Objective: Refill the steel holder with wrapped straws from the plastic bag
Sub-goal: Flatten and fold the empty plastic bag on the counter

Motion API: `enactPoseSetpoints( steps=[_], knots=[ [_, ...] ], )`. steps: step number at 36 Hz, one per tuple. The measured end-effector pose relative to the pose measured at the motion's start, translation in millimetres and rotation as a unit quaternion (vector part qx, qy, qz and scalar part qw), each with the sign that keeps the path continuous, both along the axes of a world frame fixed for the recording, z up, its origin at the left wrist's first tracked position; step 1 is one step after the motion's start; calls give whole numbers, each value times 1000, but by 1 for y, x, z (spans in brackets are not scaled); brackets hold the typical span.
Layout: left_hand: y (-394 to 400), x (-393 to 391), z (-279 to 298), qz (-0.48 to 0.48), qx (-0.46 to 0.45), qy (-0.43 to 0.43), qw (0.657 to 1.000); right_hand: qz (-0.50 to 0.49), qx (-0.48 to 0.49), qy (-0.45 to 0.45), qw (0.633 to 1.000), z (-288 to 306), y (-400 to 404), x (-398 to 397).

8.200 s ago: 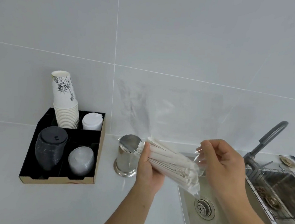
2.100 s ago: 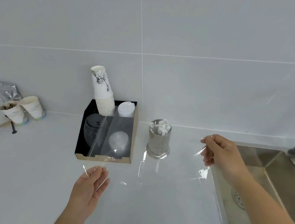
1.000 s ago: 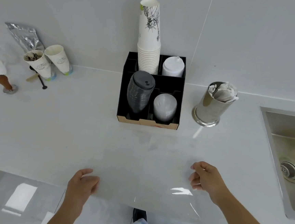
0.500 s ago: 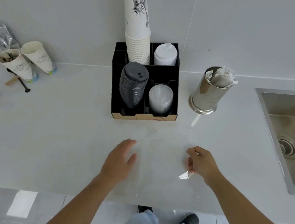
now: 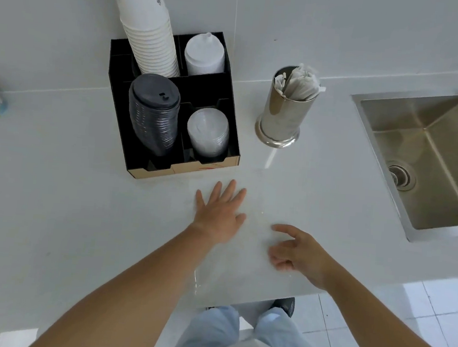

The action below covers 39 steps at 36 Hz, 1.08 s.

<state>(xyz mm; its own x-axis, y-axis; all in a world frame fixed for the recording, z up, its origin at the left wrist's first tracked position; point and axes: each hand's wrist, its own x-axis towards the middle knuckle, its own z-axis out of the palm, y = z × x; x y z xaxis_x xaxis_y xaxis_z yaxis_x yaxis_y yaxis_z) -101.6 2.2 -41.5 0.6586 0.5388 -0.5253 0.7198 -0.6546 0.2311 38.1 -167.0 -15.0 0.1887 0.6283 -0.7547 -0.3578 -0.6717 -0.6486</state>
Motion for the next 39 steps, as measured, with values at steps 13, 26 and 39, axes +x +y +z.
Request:
enactPoseSetpoints(
  steps=[13,26,39],
  knots=[
    [9,6,0,11,3,-14,1000,-59,-34,-62,996,-9,-33,-8],
    [2,-12,2,12,7,-58,998,-64,-39,-43,996,-11,-24,-1],
    [3,-19,-4,3,3,-19,1000,-32,-36,-83,995,-12,1,3]
  ],
)
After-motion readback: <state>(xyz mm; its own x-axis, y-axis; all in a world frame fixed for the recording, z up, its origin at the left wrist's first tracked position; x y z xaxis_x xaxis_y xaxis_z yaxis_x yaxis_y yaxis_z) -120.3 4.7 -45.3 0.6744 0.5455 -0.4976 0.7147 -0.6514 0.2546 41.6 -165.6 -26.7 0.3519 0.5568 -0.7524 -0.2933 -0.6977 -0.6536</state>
